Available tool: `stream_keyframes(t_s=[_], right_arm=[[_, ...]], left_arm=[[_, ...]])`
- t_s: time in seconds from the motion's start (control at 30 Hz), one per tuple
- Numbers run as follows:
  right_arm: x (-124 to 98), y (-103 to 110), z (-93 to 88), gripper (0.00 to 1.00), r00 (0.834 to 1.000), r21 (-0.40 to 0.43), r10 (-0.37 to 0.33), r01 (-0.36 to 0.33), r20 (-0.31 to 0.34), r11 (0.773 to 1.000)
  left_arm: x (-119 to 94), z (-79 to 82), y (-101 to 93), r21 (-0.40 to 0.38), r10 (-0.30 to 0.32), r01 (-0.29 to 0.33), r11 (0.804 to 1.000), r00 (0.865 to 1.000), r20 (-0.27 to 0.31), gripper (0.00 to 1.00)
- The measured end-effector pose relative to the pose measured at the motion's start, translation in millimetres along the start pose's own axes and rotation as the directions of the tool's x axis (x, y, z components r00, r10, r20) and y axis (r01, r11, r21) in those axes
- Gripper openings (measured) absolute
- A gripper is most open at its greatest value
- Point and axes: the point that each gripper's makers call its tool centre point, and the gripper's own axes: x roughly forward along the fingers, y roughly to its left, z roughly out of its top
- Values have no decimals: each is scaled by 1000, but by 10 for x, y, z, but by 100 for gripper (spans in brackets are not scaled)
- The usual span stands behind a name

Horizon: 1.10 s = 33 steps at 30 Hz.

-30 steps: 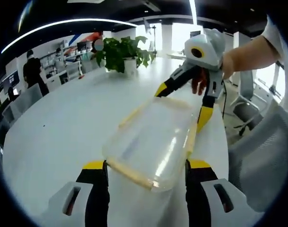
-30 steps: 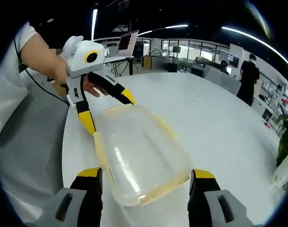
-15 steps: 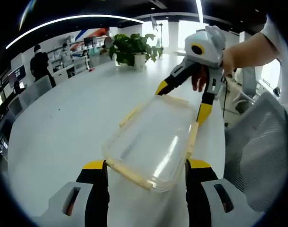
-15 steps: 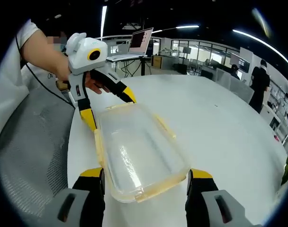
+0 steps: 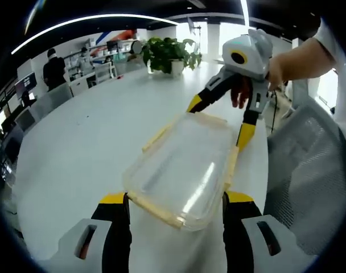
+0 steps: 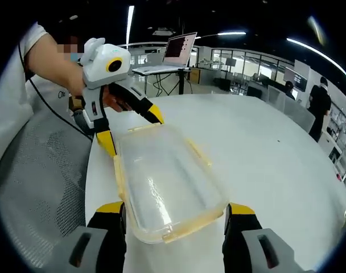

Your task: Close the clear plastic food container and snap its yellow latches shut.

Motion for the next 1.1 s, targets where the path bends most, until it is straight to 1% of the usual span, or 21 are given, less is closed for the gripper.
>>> stream_keyframes(t_s=[0.17,0.27,0.47,0.63,1.1], right_arm=[[89,28,75,68,1000,3,-4,4,-4,1000],[109,5,92,68,1000,6,-8,8,-5,1000],[157,-112,125,68,1000,13,-16,16,-11,1000],[211,-266,163,68,1000,16,-21,22,-15,1000],[340,-848,273,69,999,17,-27,27,-18,999]], left_arm=[[-83,-73,85,2,-3,3,1000,1000,4,64],[-79,-68,136,8,-8,8,1000,1000,6,64],[-28,-26,246,14,-16,16,1000,1000,6,64],[49,38,405,18,-16,16,1000,1000,4,64],[322,271,859,7,1,-1,1000,1000,13,64]])
